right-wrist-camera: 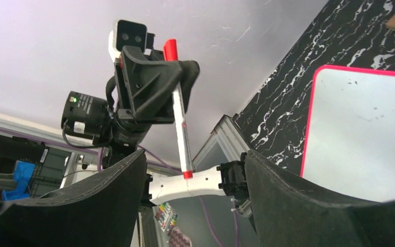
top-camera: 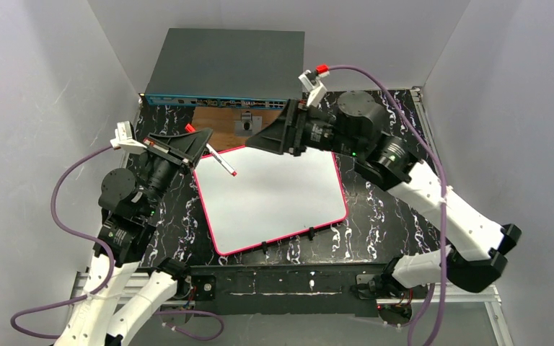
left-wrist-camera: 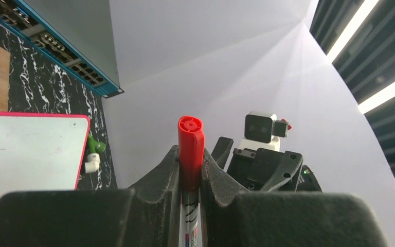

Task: Write a sentence on the whiteboard
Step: Pass from the left arm to the right

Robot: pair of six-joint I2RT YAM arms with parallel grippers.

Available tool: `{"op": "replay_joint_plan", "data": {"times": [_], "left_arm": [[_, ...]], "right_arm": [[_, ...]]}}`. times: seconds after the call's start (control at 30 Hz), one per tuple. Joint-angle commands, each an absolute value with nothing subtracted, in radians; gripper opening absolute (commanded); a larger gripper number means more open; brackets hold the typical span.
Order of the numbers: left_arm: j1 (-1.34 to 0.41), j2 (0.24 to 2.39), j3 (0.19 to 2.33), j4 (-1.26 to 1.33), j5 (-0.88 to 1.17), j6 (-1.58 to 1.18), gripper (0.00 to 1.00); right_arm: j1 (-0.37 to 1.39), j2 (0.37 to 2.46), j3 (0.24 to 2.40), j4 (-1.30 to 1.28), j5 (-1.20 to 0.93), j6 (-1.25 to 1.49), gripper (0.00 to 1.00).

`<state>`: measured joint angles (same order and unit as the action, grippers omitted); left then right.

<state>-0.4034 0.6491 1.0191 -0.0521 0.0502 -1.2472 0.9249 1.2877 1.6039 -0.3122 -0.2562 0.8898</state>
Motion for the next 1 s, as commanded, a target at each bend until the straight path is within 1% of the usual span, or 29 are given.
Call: {"op": "replay_joint_plan", "data": {"times": [0.0,0.1,0.17,0.3,0.4,0.53,0.63,0.8,0.97], "left_arm": [[-0.406,0.63,0.987,0.021,-0.059,-1.31,0.0],[-0.405,0.633,0.978,0.054,-0.065,-1.368,0.0],[-0.406,0.63,0.976,0.058,-0.083,-1.39,0.0],[-0.405,0.615,0.981,0.033,-0.124,-1.388,0.0],[-0.405,0.613,0.972,0.03,-0.107,-1.417,0.0],[-0.405,0.608,0.933,0.071,-0.091,-1.524,0.0],[-0.406,0.61,0.936,0.064,-0.074,-1.542,0.0],[-0.405,0.618,0.953,0.039,-0.056,-1.557,0.0],[-0.406,0.609,0.99,-0.035,-0.071,-1.539,0.0]], "right_arm": [[0.934,1.369,1.696,-0.234,-0.324,0.875,0.76],[0.934,1.403,1.717,-0.22,-0.351,0.879,0.76],[0.934,1.421,1.736,-0.229,-0.369,0.868,0.67],[0.934,1.447,1.762,-0.239,-0.408,0.878,0.6],[0.934,1.45,1.758,-0.195,-0.441,0.883,0.59],[0.934,1.468,1.76,-0.148,-0.528,0.905,0.59],[0.937,1.496,1.782,-0.134,-0.565,0.928,0.59],[0.946,1.54,1.836,-0.166,-0.581,0.935,0.51],[0.947,1.55,1.846,-0.182,-0.578,0.947,0.49]]}}
